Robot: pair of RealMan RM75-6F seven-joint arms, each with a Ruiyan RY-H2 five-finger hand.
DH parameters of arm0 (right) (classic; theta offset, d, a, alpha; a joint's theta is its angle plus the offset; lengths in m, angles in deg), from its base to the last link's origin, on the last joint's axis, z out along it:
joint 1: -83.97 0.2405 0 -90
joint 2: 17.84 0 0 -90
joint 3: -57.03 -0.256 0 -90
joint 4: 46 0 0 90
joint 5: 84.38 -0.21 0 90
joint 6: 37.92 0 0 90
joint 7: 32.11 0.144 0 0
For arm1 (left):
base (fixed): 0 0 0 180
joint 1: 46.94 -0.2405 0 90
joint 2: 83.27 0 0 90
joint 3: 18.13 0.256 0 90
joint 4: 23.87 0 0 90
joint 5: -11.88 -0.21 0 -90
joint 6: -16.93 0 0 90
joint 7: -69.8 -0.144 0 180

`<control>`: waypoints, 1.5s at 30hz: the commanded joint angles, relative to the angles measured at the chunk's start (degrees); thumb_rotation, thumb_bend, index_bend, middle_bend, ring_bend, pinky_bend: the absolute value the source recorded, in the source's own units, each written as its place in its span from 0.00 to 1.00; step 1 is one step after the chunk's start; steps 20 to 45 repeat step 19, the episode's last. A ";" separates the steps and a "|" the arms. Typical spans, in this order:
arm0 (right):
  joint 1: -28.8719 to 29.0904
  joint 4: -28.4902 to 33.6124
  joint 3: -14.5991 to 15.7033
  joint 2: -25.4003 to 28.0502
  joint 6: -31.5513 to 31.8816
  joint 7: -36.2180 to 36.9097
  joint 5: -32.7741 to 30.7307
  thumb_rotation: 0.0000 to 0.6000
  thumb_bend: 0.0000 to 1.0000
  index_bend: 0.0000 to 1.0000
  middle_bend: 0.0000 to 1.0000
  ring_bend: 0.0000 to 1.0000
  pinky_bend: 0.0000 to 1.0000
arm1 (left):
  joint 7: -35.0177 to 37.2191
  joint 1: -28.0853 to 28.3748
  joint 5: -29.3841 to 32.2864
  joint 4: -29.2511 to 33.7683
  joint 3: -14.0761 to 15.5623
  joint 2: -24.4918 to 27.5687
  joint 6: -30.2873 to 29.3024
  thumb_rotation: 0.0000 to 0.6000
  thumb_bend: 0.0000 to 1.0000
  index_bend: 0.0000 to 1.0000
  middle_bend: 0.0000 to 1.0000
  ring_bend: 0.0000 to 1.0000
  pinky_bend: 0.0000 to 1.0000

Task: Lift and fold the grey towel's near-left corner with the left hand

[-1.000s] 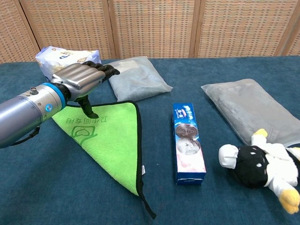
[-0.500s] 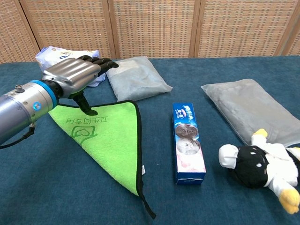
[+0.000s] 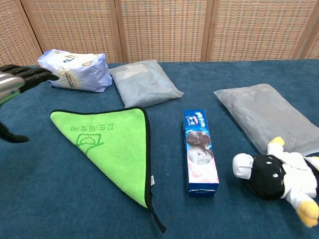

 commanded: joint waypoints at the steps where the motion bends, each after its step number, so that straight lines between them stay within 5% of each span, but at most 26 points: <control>1: -0.05 0.34 0.08 0.02 0.27 -1.29 0.23 1.00 0.00 0.00 0.00 0.00 0.00 | 2.03 -5.21 -4.89 1.31 4.70 2.21 -4.99 1.00 0.15 0.00 0.00 0.00 0.00; 11: -0.47 0.49 -0.23 -0.51 2.20 -4.27 0.89 1.00 0.00 0.00 0.00 0.00 0.00 | 9.36 -13.32 -13.38 -3.02 9.16 4.51 -13.13 1.00 0.15 0.00 0.00 0.00 0.00; 19: -0.37 0.76 -0.13 -0.24 1.52 -4.31 0.52 1.00 0.00 0.00 0.00 0.00 0.00 | 14.61 -15.29 -13.32 -4.86 6.44 6.46 -13.52 1.00 0.15 0.00 0.00 0.00 0.00; 45: -0.37 0.76 -0.13 -0.24 1.52 -4.31 0.52 1.00 0.00 0.00 0.00 0.00 0.00 | 14.61 -15.29 -13.32 -4.86 6.44 6.46 -13.52 1.00 0.15 0.00 0.00 0.00 0.00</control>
